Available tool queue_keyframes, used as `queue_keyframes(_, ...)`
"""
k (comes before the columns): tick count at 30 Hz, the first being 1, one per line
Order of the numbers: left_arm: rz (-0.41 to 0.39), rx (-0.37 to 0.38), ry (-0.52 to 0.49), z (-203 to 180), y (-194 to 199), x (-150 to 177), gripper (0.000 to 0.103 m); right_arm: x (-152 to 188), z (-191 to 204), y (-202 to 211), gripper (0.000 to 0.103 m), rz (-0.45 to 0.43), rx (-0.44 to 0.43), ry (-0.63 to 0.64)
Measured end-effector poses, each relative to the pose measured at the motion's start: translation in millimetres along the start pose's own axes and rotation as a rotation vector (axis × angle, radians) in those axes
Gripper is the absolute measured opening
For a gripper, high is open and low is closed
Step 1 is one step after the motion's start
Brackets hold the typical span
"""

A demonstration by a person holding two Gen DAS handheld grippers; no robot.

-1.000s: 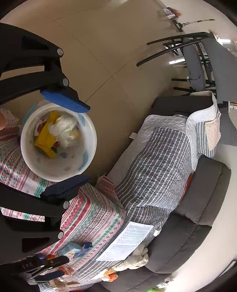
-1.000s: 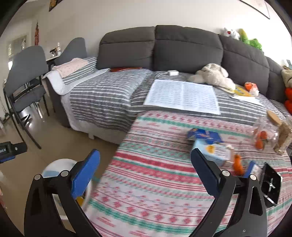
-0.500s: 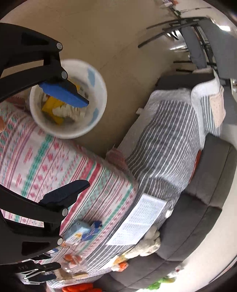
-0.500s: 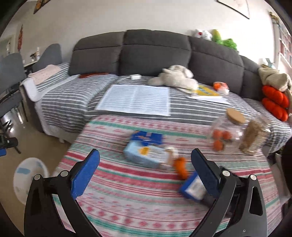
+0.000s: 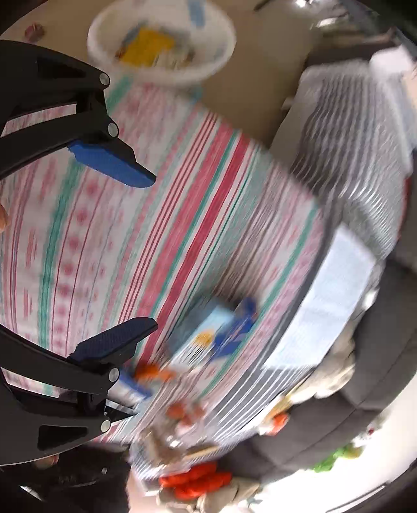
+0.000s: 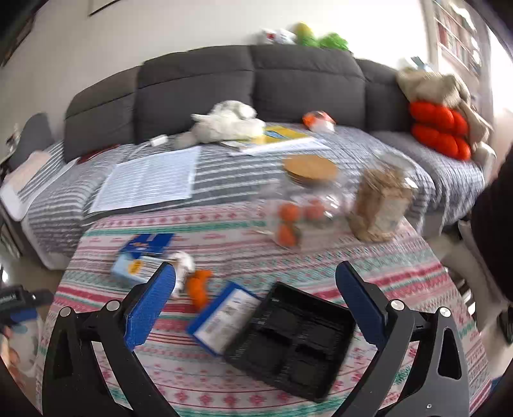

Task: Collect trash
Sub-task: 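Grasp the blue milk carton with the left tool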

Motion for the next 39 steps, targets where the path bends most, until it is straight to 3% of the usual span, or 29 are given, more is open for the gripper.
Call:
queue_keyframes(2,0.022,0.037,-0.019,-21.0,-17.6,3.8,0.081,-4.5,-10.1,-4.9,0.096,0.043,-0.019,-0.044)
queue_keyframes(7,0.050,0.055,0.017,-49.8,-52.5,7.9,0.081,-27.6,-29.6,3.1,0.096,0.036,-0.057,-0.149)
queue_keyframes(13,0.046,0.094,0.162,-77.2,-77.7,-13.2,0.081,-36.8,-50.0,2.5,0.096,0.060,-0.065,-0.205)
queue_keyframes(19,0.076,0.024,0.206,-102.7,-103.4,-37.9,0.081,-47.3,-71.7,-3.7,0.096,0.076,-0.064,-0.269)
queue_keyframes(23,0.155,0.001,0.311,-103.0,-127.9,-35.4,0.081,-48.9,-78.5,-9.9,0.096,0.104,-0.073,-0.309)
queue_keyframes(25,0.151,0.002,0.383,-98.4,-135.2,-33.3,0.081,-48.0,-78.0,-12.4,0.096,0.120,-0.080,-0.310)
queue_keyframes(28,0.140,-0.012,0.360,-99.0,-132.2,-31.3,0.078,-45.9,-75.5,-14.1,0.096,0.134,-0.082,-0.295)
queue_keyframes(33,0.143,0.013,0.273,-95.6,-117.7,-16.1,0.063,-41.9,-72.5,-18.2,0.096,0.162,-0.095,-0.306)
queue_keyframes(39,0.163,0.020,0.161,-79.8,-93.7,4.1,0.060,-34.6,-66.5,-21.6,0.096,0.183,-0.095,-0.288)
Point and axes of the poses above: each gripper's, at about its wrist camera, not at the fingertips, and y roughly against the way its jaws point, z to its left, x to its underside, the point moved 9 cm from there along -y, roughly the way its jaws point, and after that the axes turned 10 degrees about -y, right-handed, at the moved point
